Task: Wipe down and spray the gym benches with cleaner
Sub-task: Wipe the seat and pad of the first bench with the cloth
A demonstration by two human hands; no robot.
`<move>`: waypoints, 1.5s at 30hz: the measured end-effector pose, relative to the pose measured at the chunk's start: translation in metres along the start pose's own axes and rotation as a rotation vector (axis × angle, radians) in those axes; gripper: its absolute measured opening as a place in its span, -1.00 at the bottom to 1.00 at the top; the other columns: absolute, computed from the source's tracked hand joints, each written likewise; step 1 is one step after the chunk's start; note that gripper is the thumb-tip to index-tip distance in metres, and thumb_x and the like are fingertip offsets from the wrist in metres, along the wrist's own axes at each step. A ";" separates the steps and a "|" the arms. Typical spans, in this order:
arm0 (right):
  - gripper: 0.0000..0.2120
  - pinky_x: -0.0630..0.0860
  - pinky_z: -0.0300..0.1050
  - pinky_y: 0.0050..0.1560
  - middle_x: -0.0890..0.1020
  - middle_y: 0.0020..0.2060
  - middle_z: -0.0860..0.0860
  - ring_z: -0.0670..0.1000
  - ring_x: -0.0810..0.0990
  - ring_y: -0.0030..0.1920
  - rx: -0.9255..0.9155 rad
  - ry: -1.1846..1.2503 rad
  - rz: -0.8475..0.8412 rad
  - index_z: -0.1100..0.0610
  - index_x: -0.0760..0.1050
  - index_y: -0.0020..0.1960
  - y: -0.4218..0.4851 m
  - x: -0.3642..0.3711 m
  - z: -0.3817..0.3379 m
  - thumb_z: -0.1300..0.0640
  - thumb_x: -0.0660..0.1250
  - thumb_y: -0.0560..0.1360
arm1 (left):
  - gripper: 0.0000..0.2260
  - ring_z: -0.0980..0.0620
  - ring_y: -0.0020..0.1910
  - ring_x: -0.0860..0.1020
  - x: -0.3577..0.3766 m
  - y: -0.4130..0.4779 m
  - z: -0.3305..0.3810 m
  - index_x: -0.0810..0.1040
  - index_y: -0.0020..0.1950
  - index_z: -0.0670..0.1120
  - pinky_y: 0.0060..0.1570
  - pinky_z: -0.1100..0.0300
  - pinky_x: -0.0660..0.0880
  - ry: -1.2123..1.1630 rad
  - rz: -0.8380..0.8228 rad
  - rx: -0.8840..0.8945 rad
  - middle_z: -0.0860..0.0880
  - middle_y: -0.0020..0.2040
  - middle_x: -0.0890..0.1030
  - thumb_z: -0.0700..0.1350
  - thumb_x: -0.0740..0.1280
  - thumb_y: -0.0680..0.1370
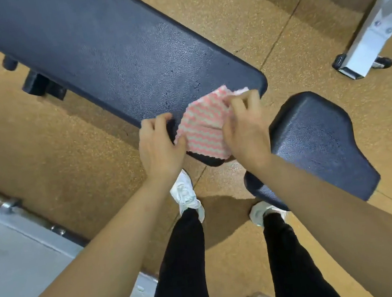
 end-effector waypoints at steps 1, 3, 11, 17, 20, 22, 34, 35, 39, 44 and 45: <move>-0.73 0.53 0.08 0.04 0.52 0.11 0.19 0.20 0.53 0.08 -0.094 -0.036 -0.039 0.22 0.56 0.20 -0.005 0.014 -0.017 0.30 0.36 0.50 | -0.58 -0.15 0.23 0.52 -0.007 0.002 -0.004 0.56 0.34 -0.02 0.23 -0.12 0.51 0.029 0.024 0.052 -0.10 0.23 0.51 -0.07 0.46 0.49; -0.68 0.47 0.19 0.25 0.53 0.27 0.17 0.25 0.46 0.29 -0.226 -0.144 -0.184 0.18 0.55 0.28 -0.014 0.051 -0.033 0.18 0.37 0.54 | -0.53 -0.19 0.38 0.47 -0.013 0.005 -0.010 0.56 0.41 -0.05 0.36 -0.15 0.44 0.095 0.026 0.158 -0.13 0.40 0.50 -0.08 0.47 0.50; -0.24 -0.14 0.38 0.55 -0.10 0.66 0.02 0.28 -0.20 0.62 -0.148 -0.555 -0.445 -0.10 -0.11 0.66 0.013 0.078 0.042 -0.40 -0.03 0.58 | -0.45 -0.22 0.62 0.25 0.003 0.018 -0.026 0.47 0.53 -0.03 0.57 -0.17 0.25 0.293 -0.131 0.360 -0.15 0.60 0.36 0.02 0.48 0.56; -0.23 -0.25 0.46 0.50 -0.30 0.63 0.00 0.31 -0.34 0.58 0.110 -0.560 -0.439 -0.16 -0.35 0.62 0.070 0.058 0.063 -0.48 -0.19 0.55 | -0.45 -0.25 0.59 0.30 0.001 0.022 -0.024 0.52 0.48 -0.06 0.53 -0.16 0.32 0.278 -0.147 0.373 -0.18 0.53 0.44 -0.01 0.54 0.52; -0.23 -0.22 0.55 0.45 -0.31 0.62 -0.01 0.39 -0.32 0.56 0.099 -0.574 -0.480 -0.20 -0.31 0.62 0.059 0.067 0.054 -0.48 -0.15 0.53 | -0.46 -0.25 0.59 0.29 -0.001 0.021 -0.023 0.52 0.49 -0.07 0.53 -0.14 0.33 0.281 -0.155 0.393 -0.19 0.53 0.45 0.00 0.52 0.53; -0.22 -0.15 0.61 0.42 -0.27 0.63 0.00 0.42 -0.28 0.56 0.008 -0.638 -0.501 -0.21 -0.26 0.62 0.038 0.080 0.040 -0.49 -0.17 0.51 | -0.46 -0.25 0.60 0.29 -0.004 0.022 -0.021 0.52 0.49 -0.07 0.53 -0.13 0.33 0.280 -0.150 0.419 -0.18 0.53 0.45 0.02 0.52 0.53; -0.40 -0.07 0.56 0.44 0.02 0.65 -0.06 0.31 -0.13 0.62 -0.538 -0.524 -0.539 -0.20 0.04 0.64 -0.039 0.126 -0.025 -0.32 0.00 0.65 | -0.49 -0.07 0.55 0.37 -0.023 0.030 -0.038 0.57 0.44 -0.06 0.48 -0.12 0.38 0.137 -0.169 0.376 -0.04 0.49 0.51 -0.08 0.52 0.49; -0.41 -0.09 0.56 0.44 0.01 0.65 -0.07 0.30 -0.14 0.62 -0.556 -0.536 -0.537 -0.21 0.03 0.63 -0.029 0.122 -0.021 -0.32 -0.01 0.65 | -0.49 -0.08 0.50 0.42 -0.029 0.033 -0.038 0.56 0.44 -0.07 0.45 -0.14 0.41 0.125 -0.135 0.369 -0.04 0.45 0.54 -0.09 0.51 0.49; -0.34 -0.21 0.55 0.46 -0.07 0.66 0.04 0.41 -0.15 0.59 -0.381 -0.587 -0.452 -0.28 -0.02 0.62 0.050 0.095 -0.003 -0.45 -0.11 0.58 | -0.40 -0.18 0.49 0.39 -0.053 0.066 -0.044 0.51 0.49 -0.09 0.49 -0.13 0.36 0.120 0.002 0.225 -0.13 0.49 0.47 0.02 0.54 0.48; -0.30 -0.17 0.57 0.45 -0.20 0.64 0.10 0.48 -0.16 0.56 -0.235 -0.547 -0.427 -0.38 -0.14 0.59 0.126 0.085 -0.002 -0.56 -0.21 0.49 | -0.19 -0.19 0.66 0.10 -0.064 0.110 -0.060 0.34 0.61 0.04 0.62 -0.07 0.13 0.181 0.002 0.001 -0.14 0.67 0.18 0.23 0.53 0.43; -0.30 -0.16 0.57 0.45 -0.21 0.64 0.07 0.44 -0.19 0.57 -0.242 -0.555 -0.427 -0.36 -0.17 0.59 0.132 0.088 -0.005 -0.56 -0.22 0.50 | -0.21 -0.17 0.65 0.11 -0.065 0.113 -0.060 0.33 0.61 0.06 0.61 -0.07 0.16 0.188 -0.003 -0.012 -0.13 0.67 0.19 0.24 0.52 0.45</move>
Point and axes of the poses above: each hand's wrist, its own y-axis towards the middle knuckle, its own x-axis out of the palm, z = x × y, the point moved 10 cm from there along y, towards the middle knuckle
